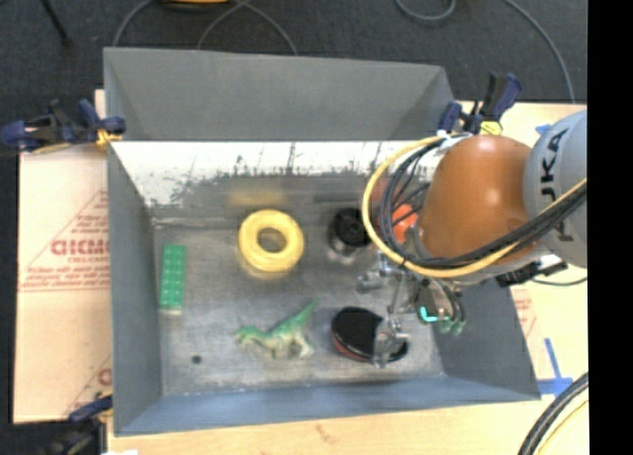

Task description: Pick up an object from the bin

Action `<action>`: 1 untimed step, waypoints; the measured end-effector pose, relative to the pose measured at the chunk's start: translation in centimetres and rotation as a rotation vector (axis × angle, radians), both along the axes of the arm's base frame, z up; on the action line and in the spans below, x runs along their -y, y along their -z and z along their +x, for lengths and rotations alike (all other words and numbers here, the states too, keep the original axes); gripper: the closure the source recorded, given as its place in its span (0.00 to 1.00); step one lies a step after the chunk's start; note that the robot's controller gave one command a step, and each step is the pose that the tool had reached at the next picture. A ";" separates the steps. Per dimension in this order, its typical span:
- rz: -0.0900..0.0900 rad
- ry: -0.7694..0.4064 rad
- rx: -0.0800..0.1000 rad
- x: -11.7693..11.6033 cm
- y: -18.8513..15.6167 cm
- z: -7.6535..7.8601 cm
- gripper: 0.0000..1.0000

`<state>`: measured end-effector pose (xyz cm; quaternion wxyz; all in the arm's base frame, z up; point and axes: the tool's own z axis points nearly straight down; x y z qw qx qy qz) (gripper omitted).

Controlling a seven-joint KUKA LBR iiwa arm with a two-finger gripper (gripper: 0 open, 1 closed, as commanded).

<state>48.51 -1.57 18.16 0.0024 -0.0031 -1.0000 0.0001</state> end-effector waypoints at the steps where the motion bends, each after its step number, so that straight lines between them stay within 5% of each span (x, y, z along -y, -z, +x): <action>1: 0.000 -0.001 0.007 0.0 -0.3 0.2 0.00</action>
Offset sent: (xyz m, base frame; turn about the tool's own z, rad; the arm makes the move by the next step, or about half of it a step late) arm -0.0047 0.0016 -0.1116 0.0108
